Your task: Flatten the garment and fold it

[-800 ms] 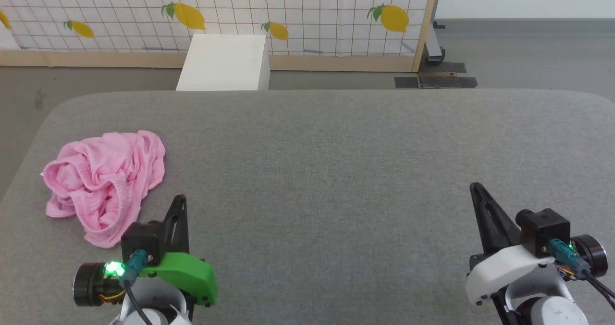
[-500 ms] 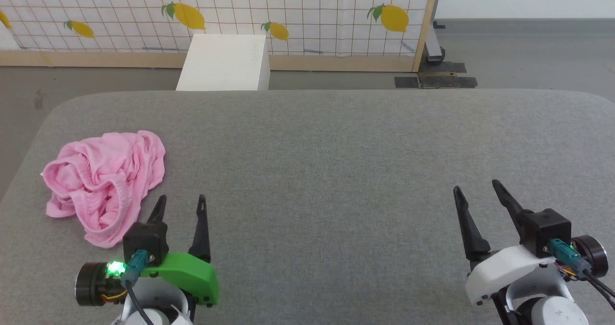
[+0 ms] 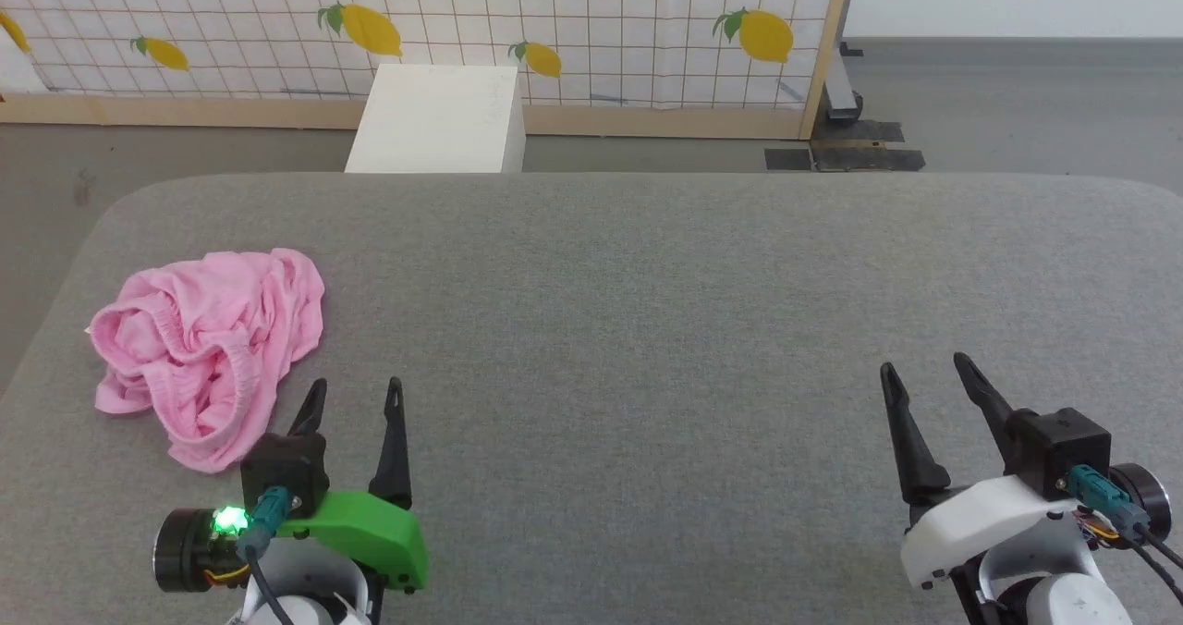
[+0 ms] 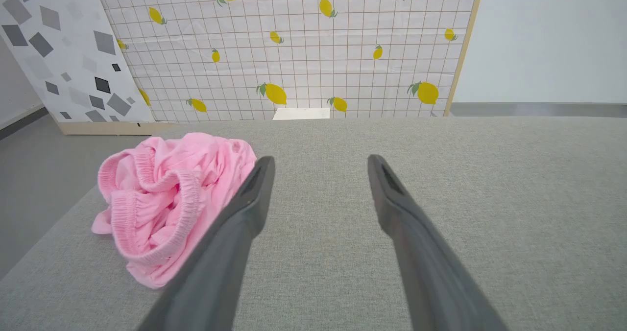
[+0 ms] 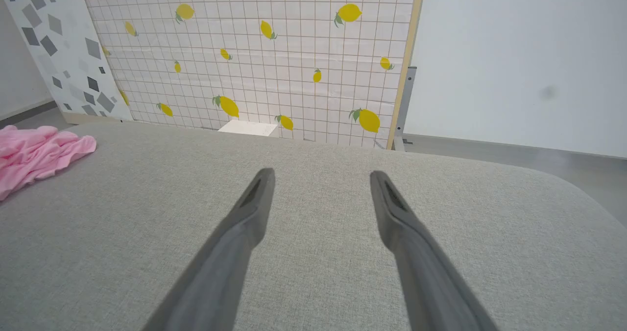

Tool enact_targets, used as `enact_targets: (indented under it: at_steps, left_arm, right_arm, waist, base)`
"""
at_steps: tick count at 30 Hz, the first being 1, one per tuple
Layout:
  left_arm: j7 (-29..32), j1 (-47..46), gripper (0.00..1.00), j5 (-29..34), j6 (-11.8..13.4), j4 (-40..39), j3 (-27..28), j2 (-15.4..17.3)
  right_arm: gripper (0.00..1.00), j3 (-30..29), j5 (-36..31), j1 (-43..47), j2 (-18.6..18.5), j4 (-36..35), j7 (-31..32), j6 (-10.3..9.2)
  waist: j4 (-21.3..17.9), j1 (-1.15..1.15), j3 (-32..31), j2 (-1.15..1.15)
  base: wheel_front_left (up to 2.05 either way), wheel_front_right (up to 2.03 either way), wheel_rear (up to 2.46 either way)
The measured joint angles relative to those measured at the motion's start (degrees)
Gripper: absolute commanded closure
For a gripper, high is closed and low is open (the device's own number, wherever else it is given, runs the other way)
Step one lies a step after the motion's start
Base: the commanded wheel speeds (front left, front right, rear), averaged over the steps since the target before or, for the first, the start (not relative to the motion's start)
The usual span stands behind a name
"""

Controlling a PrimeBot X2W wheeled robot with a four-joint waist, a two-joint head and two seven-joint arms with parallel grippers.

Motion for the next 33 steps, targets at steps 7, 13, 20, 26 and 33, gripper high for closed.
enact_targets:
  at_steps: [7, 13, 20, 26, 33]
  left_arm:
    - [-0.88, 0.0, 0.0, -0.45, 0.07, 0.3, -0.27, 0.0]
    - [-1.45, 0.01, 0.0, -0.77, 0.55, 0.67, -0.44, 0.0]
    - [-2.38, 0.01, 0.0, -1.1, 0.8, 1.21, -0.59, 0.0]
    - [-3.14, 0.02, 0.0, -1.98, 1.05, 1.53, -0.7, 0.01]
    - [-3.88, 0.02, 0.0, -2.67, 1.25, 1.89, -0.9, 0.02]
  right_arm:
    - [0.0, -0.44, 1.04, 0.01, 0.0, 1.03, -0.93, 0.0]
    - [0.0, -0.47, 1.96, 0.01, 0.0, 1.98, -1.52, 0.0]
    - [0.0, -0.45, 2.99, 0.02, 0.0, 3.2, -2.29, 0.0]
    - [0.0, -0.43, 3.92, 0.05, 0.0, 4.19, -2.99, 0.0]
    - [0.0, -0.53, 4.66, 0.12, 0.0, 5.01, -3.53, 0.0]
  waist:
    - [1.16, 0.0, -0.04, 0.0]
    - [2.57, 0.0, -0.01, 0.0]
    - [4.56, 0.0, 0.02, 0.0]
    - [6.36, 0.0, 0.01, 0.0]
    - [8.61, 0.0, 0.08, 0.0]
  base:
    - [0.0, 0.0, 0.0]
    - [0.0, 0.0, 0.0]
    - [0.0, 0.0, 0.0]
    - [0.0, 0.0, 0.0]
    - [0.0, 0.0, 0.0]
